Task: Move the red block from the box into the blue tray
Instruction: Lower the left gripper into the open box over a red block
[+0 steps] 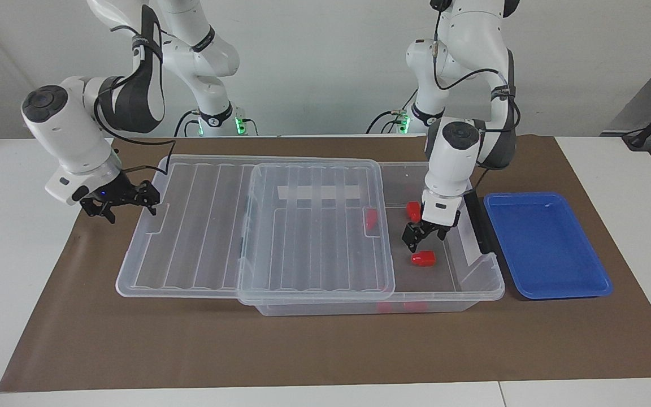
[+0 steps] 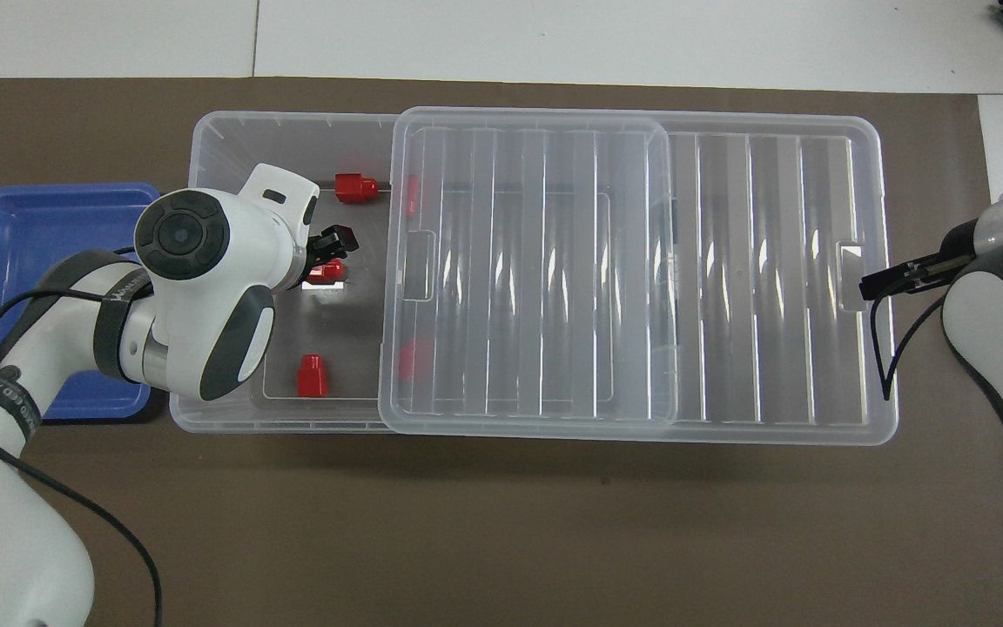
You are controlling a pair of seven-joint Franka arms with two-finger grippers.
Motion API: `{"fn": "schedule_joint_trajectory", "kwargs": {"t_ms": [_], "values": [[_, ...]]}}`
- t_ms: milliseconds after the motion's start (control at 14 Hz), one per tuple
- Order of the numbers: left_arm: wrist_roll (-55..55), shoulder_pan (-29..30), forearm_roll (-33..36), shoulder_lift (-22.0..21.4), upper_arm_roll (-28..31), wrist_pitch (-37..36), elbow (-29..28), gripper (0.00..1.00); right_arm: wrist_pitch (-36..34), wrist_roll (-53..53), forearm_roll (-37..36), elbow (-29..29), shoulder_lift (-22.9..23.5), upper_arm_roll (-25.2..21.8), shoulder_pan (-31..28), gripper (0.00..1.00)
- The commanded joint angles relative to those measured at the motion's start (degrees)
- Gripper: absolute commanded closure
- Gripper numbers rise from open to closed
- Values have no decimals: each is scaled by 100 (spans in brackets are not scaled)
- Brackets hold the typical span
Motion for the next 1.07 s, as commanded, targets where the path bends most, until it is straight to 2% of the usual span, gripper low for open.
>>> {"fn": "schedule_joint_trajectory", "kwargs": {"t_ms": [0, 143, 357, 643, 857, 1000], "values": [[-431, 70, 124, 128, -5, 279, -46, 0, -42, -263, 75, -16, -20, 20, -130, 0], [-1237, 70, 124, 321, -5, 463, -11, 0, -112, -245, 76, 11, -28, 29, -113, 0], [-2715, 105, 124, 392, 4, 693, -46, 0, -261, -140, 84, 28, -203, 29, -25, 0], [-3700, 140, 124, 392, 4, 693, -116, 0, -745, 667, 84, 46, -651, 73, 211, 0], [-3860, 131, 124, 392, 4, 762, -283, 0, -1061, 1430, 84, 46, -950, 73, 501, 0], [-3887, 140, 124, 401, 13, 1061, -468, 0, -1210, 1907, 75, 220, -1030, 91, 616, 0]]}}
